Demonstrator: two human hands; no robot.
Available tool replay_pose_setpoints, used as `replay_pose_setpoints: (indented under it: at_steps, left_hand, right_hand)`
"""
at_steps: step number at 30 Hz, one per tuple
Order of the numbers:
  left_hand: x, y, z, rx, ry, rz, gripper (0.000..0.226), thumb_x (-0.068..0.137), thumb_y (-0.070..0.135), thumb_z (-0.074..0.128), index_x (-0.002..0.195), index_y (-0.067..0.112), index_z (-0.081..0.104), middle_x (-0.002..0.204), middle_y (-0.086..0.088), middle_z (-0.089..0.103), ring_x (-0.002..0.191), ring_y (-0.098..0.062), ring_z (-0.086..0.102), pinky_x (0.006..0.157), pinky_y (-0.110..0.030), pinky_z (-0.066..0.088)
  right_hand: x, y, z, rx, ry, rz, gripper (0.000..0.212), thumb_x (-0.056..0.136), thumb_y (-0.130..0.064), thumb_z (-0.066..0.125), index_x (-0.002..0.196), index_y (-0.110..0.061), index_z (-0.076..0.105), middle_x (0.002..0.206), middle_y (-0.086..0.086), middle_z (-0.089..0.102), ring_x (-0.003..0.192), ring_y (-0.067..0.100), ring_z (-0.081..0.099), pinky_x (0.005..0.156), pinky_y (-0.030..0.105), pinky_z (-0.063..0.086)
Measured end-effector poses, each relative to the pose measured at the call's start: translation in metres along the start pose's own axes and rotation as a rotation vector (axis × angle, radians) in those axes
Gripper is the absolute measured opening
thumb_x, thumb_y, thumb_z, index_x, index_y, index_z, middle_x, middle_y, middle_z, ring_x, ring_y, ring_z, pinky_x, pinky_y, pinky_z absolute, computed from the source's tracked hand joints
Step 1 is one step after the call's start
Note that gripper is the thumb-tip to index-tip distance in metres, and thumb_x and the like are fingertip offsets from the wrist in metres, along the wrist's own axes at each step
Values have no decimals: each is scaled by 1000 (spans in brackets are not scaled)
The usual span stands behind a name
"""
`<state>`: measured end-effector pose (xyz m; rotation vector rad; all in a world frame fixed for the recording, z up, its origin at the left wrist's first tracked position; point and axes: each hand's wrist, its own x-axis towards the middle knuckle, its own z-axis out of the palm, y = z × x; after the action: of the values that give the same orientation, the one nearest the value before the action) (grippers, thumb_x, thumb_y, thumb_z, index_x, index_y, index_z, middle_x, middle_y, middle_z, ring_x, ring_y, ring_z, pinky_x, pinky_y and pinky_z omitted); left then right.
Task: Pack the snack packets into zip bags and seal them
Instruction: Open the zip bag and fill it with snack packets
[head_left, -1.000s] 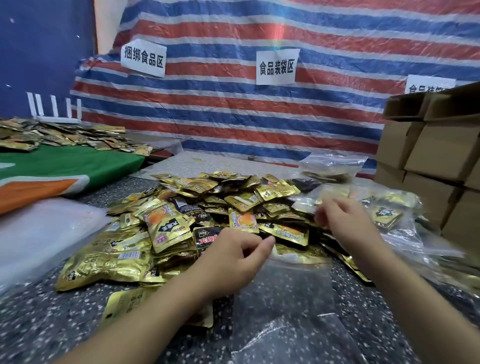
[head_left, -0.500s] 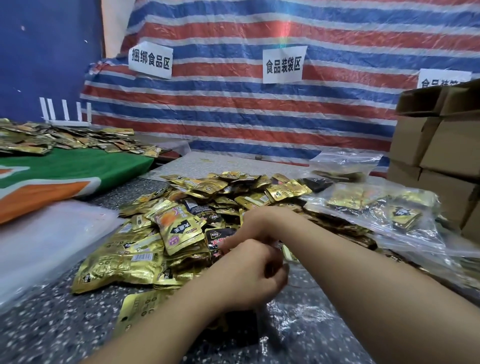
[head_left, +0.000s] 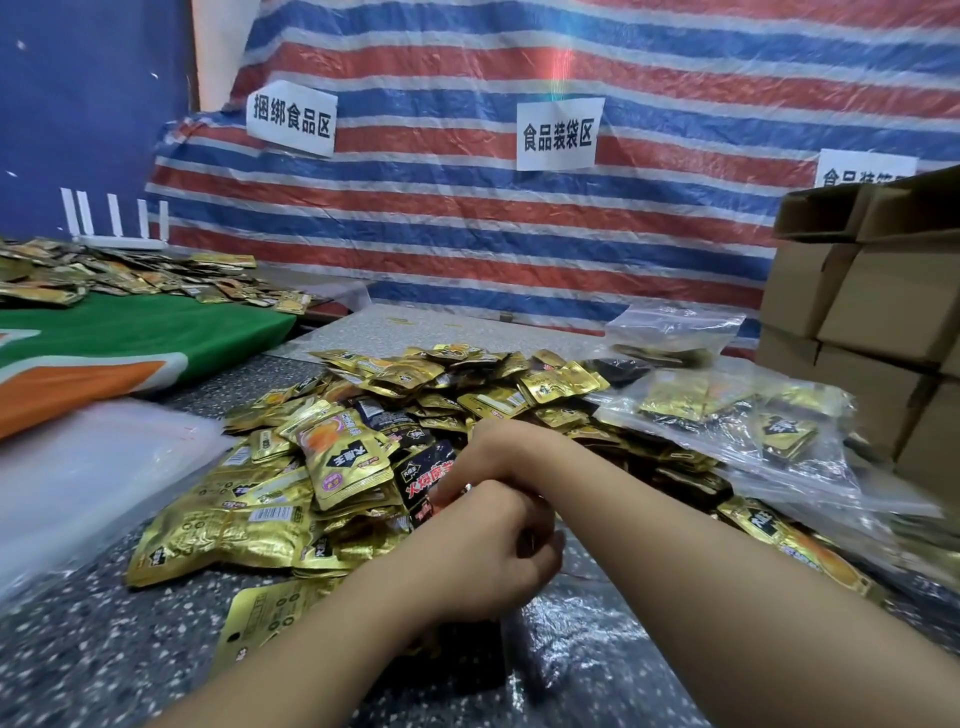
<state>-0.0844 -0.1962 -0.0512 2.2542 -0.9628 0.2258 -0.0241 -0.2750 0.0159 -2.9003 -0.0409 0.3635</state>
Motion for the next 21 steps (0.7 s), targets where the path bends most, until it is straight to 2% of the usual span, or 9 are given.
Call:
replay_pose_setpoints:
  at_steps: [3, 7, 8, 11, 12, 14, 17, 18, 21]
  left_hand:
    - [0, 1, 0, 23, 4, 28, 32, 87, 43, 47, 79, 17, 64, 75, 3, 63, 68, -16, 58, 62, -39, 51]
    - [0, 4, 1, 57, 20, 76, 29, 90, 39, 50, 73, 17, 61, 70, 3, 60, 64, -14, 54, 60, -40, 47]
    - [0, 4, 1, 60, 24, 91, 29, 90, 38, 50, 72, 17, 60, 70, 2, 59, 65, -15, 54, 61, -40, 46]
    - [-1, 5, -1, 64, 59, 133, 30, 91, 34, 52, 72, 13, 57, 70, 1, 56, 67, -13, 51, 65, -39, 43]
    - [-1, 6, -1, 64, 70, 141, 29, 92, 33, 52, 72, 12, 56, 70, 2, 54, 68, -12, 50, 65, -36, 42]
    - [-1, 6, -2, 64, 85, 148, 27, 93, 32, 53, 73, 14, 56, 70, 5, 53, 70, -10, 50, 68, -30, 42]
    - [0, 6, -5, 38, 108, 126, 20, 94, 30, 55, 79, 18, 58, 73, 11, 53, 73, -6, 50, 68, -21, 41]
    - [1, 5, -7, 24, 121, 119, 18, 94, 29, 56, 79, 20, 58, 74, 12, 53, 74, -5, 50, 67, -19, 40]
    - [2, 4, -13, -6, 167, 95, 16, 94, 27, 57, 78, 27, 53, 75, 13, 53, 74, -4, 50, 62, -14, 37]
  right_hand:
    - [2, 9, 1, 73, 0, -13, 46, 68, -57, 83, 77, -18, 61, 76, -3, 67, 65, 16, 65, 53, 25, 44]
    - [6, 14, 4, 184, -67, -87, 36, 74, -49, 82, 82, -16, 70, 85, 0, 71, 77, 19, 68, 65, 28, 52]
    - [6, 16, 4, 237, -60, -90, 34, 75, -45, 82, 85, -14, 70, 84, 0, 70, 74, 18, 67, 65, 28, 52]
    - [5, 28, -4, 503, 17, -88, 26, 80, -32, 81, 81, -10, 66, 59, -2, 61, 44, 9, 52, 44, 20, 41]
    - [3, 34, -10, 604, 65, -108, 23, 83, -30, 79, 82, -11, 66, 58, -2, 59, 41, 7, 46, 41, 19, 36]
    - [-5, 52, -24, 845, 165, -171, 19, 87, -25, 75, 92, -8, 68, 74, 3, 66, 47, 8, 49, 44, 18, 35]
    - [-26, 80, -42, 1238, 292, -261, 31, 90, -21, 70, 114, -3, 65, 97, 11, 73, 79, 23, 60, 60, 24, 40]
    - [-35, 89, -45, 1334, 330, -295, 31, 90, -21, 68, 116, -3, 64, 95, 9, 73, 77, 21, 59, 59, 23, 41]
    - [-63, 115, -45, 1515, 422, -403, 22, 86, -23, 69, 105, -13, 64, 82, 2, 71, 52, 7, 51, 45, 17, 40]
